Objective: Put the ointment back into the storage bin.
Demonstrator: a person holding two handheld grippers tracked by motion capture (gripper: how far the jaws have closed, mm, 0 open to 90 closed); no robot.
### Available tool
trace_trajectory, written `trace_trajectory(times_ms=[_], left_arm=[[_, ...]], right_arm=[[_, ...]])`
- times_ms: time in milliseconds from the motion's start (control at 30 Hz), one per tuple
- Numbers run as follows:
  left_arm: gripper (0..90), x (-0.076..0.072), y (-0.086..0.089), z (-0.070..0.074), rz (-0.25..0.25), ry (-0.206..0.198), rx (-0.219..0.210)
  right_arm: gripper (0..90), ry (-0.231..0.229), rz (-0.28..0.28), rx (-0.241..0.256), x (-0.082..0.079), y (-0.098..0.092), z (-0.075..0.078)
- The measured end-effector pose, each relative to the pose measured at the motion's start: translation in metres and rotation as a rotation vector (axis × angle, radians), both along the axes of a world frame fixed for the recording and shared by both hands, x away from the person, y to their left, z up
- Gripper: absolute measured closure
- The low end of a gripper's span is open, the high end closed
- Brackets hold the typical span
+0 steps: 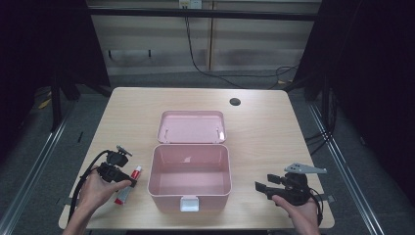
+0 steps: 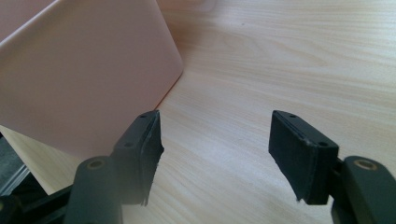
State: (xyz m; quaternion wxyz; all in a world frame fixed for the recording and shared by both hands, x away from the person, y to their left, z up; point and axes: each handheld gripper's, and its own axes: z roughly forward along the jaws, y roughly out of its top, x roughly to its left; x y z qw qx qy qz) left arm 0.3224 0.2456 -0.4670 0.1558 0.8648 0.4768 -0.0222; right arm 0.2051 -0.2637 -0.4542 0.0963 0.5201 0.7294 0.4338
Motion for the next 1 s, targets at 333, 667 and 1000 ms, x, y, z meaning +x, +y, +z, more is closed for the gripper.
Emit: trace_trajectory(times_ms=[333,667,1000], left_arm=[[70.6,0.002,-0.004,0.001,-0.018,-0.001,0.044],[71.1,0.003,0.007,0.001,-0.028,0.034,-0.017],[71.2,0.003,0.015,0.005,-0.047,0.049,-0.09]], right_arm=[[34.4,0.007,0.006,-0.022,0.002,0.004,-0.001],[34.1,-0.001,-0.006,-0.004,0.001,0.0,0.0],[33.9,0.003,-0.003,0.001,0.001,0.0,0.0]])
